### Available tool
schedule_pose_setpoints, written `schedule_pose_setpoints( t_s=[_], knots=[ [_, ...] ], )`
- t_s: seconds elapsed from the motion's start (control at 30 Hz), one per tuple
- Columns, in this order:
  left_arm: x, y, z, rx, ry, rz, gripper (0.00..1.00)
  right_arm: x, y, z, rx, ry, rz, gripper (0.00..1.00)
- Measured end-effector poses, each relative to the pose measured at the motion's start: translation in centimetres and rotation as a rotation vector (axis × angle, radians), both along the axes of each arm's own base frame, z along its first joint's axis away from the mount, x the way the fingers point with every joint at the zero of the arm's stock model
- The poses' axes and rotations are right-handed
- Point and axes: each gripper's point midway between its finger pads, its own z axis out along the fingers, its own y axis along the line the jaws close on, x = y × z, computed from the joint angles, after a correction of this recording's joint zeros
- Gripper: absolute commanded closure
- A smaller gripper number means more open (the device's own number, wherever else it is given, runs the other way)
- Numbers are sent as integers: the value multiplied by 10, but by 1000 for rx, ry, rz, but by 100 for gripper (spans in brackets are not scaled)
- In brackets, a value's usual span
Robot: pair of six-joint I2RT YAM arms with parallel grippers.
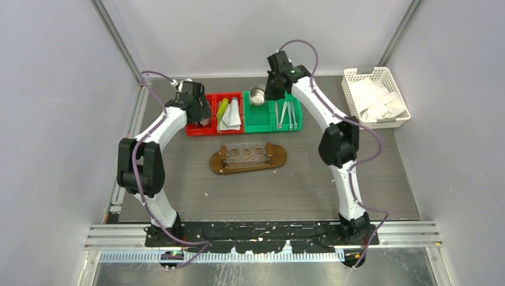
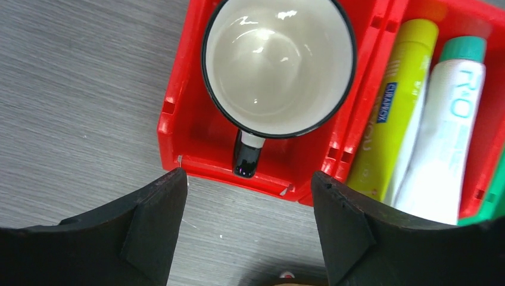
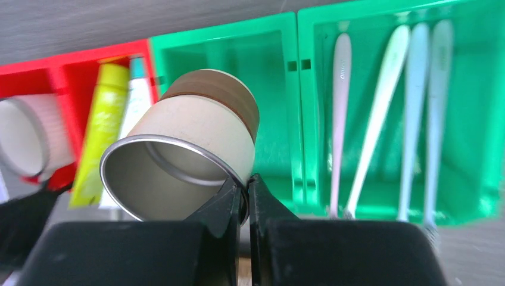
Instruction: Prepare toiletry sets of a toothbrush and toothpaste on the tray
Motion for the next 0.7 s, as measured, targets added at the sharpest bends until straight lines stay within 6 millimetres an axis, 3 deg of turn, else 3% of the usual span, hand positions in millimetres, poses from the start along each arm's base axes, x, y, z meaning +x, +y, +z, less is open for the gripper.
schedule_pose_setpoints(
  t_s=[0.2, 0.27, 0.33, 0.4, 0.5, 0.63, 0.7],
  knots=[
    [7, 1, -22, 12, 47, 8, 25, -44, -32, 131, 8, -197, 30, 99],
    [11, 1, -20, 16, 40, 13, 25, -74, -50, 166, 2, -254, 35, 99],
    [15, 2, -17, 18, 31, 17, 25, -107, -70, 177, -23, -265, 35, 99],
    [19, 2, -15, 18, 24, 20, 26, -140, -86, 170, -57, -244, 38, 99],
    [24, 1, -14, 19, 18, 22, 31, -194, -111, 121, -141, -131, 55, 99],
    [31, 1, -15, 21, 20, 23, 35, -243, -134, 59, -244, 28, 84, 99],
    [34, 0, -15, 22, 18, 25, 35, -258, -141, 46, -272, 68, 92, 99]
  ],
)
